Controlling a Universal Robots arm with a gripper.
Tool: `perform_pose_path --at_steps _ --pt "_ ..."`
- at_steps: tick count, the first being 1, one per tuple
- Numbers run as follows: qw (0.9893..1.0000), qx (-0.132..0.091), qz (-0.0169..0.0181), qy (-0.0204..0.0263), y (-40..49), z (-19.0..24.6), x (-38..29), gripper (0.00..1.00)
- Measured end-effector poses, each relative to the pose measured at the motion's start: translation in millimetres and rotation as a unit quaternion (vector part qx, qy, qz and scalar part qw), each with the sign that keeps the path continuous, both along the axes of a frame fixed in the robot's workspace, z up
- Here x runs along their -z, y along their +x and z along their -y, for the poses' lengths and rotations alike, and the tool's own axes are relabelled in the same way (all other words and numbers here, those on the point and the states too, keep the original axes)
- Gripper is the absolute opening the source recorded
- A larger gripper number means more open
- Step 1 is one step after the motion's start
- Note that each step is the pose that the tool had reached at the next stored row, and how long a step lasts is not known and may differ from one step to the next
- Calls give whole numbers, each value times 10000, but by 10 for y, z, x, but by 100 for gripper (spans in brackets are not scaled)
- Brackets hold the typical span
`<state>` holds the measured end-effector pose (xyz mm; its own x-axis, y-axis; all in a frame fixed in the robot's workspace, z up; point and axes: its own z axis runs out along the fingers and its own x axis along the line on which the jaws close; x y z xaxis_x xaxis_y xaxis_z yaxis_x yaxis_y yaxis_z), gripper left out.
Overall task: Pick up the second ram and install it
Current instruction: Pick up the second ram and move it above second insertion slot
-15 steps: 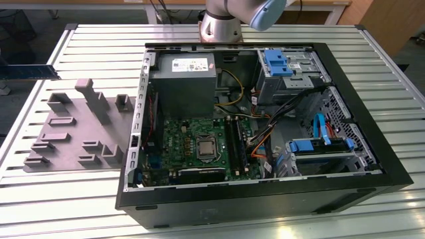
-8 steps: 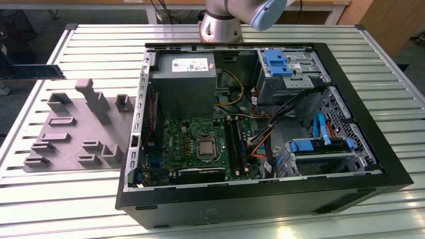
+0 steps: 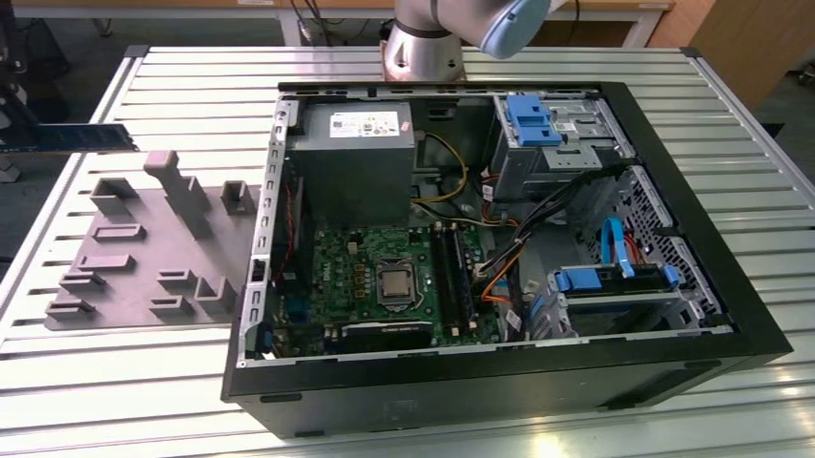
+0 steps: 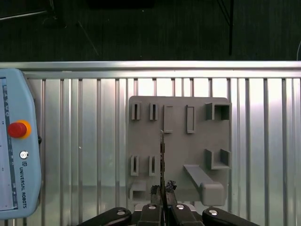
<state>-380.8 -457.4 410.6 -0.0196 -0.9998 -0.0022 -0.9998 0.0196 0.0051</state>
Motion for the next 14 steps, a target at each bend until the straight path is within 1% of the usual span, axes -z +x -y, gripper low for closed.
perform_pose_path --at_steps 14 --pt "10000 0 0 0 126 0 0 14"
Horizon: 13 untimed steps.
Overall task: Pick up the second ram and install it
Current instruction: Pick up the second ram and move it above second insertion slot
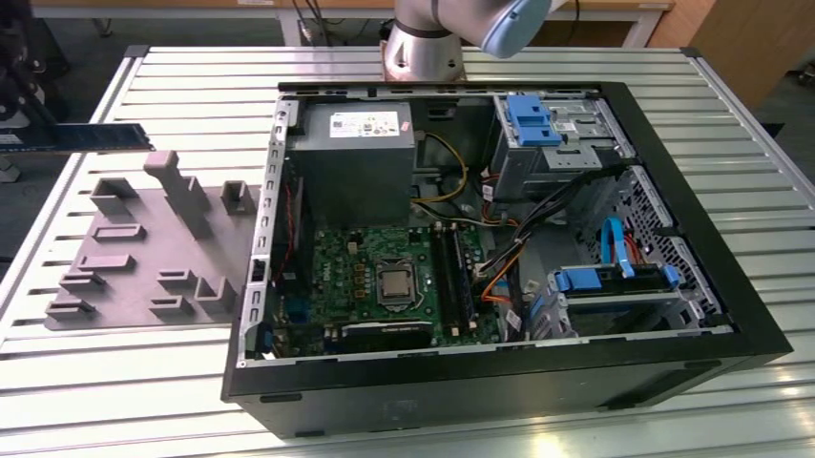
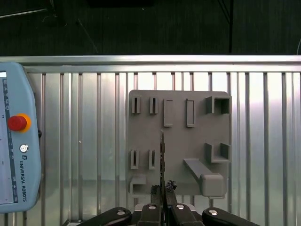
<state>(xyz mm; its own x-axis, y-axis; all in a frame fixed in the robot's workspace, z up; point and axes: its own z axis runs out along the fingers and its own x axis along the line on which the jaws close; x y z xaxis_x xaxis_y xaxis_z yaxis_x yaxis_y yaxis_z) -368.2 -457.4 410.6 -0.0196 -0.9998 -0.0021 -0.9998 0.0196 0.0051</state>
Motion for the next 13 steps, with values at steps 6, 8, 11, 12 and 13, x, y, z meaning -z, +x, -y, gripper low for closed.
perform_pose_path --at_steps 6,8,11,12,13 --pt "10000 0 0 0 46 0 0 14" --pt "10000 1 0 0 55 0 1 14" --pt "10000 0 0 0 73 0 0 14" --pt "10000 1 0 0 78 0 0 14" --pt "10000 0 0 0 85 0 0 14"
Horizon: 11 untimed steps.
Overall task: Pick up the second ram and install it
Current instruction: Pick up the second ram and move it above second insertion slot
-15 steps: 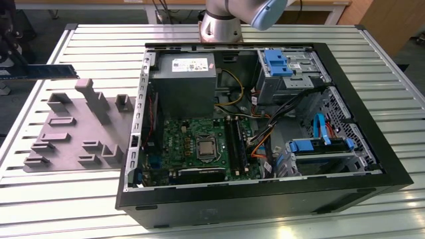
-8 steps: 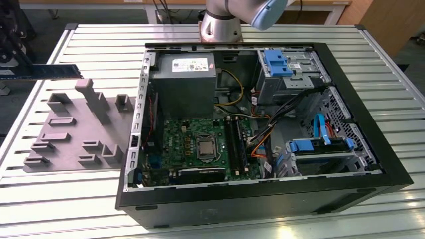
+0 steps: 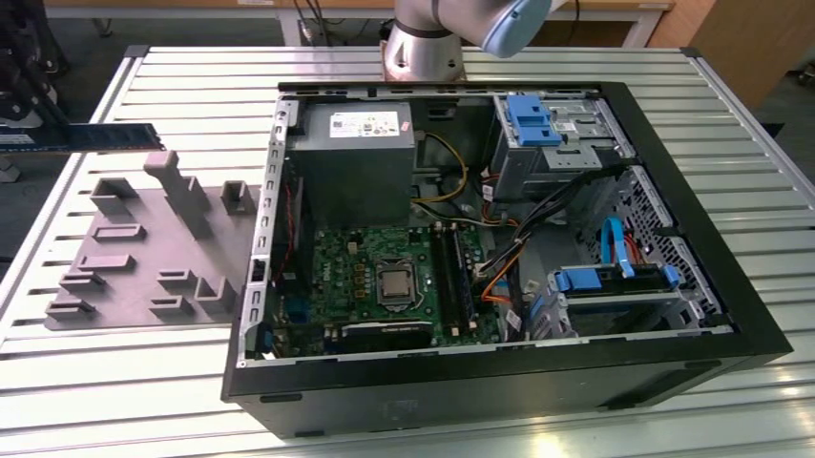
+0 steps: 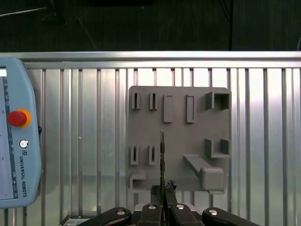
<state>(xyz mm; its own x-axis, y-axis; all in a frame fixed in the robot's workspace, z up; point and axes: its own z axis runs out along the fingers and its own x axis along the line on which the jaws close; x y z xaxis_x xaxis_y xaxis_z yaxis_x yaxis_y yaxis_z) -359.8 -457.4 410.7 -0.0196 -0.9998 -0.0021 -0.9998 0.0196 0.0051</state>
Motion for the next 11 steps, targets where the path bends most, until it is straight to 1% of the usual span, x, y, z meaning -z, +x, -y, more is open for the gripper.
perform_pose_path --at_steps 5,11 --pt "10000 1 1 1 16 0 1 14" --pt "10000 0 0 1 58 0 1 14"
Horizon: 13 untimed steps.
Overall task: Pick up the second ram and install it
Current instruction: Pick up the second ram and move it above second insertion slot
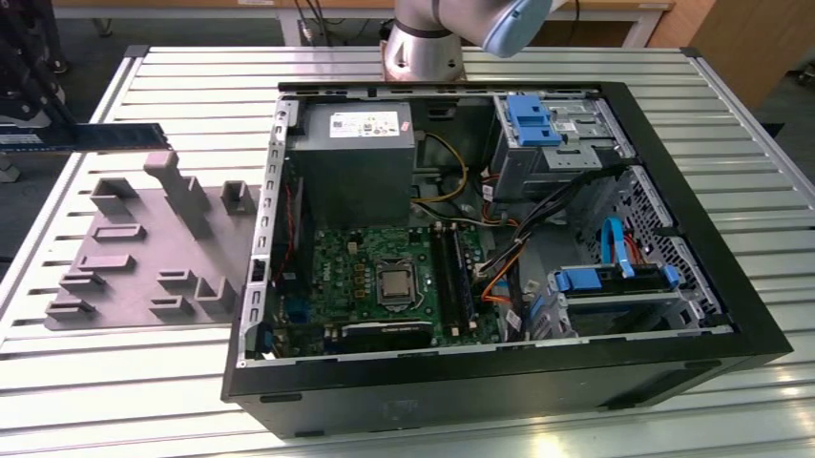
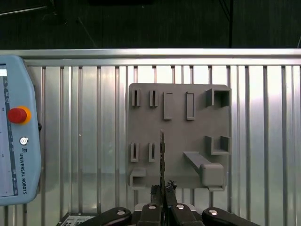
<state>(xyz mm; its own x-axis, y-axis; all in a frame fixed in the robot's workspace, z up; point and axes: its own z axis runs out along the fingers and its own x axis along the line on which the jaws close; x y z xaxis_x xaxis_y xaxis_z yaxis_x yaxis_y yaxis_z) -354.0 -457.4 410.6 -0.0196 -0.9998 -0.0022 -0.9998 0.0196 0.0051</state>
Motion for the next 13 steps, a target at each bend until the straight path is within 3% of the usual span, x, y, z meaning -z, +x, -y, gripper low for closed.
perform_pose_path --at_steps 13 --pt "10000 0 0 0 105 0 0 14"
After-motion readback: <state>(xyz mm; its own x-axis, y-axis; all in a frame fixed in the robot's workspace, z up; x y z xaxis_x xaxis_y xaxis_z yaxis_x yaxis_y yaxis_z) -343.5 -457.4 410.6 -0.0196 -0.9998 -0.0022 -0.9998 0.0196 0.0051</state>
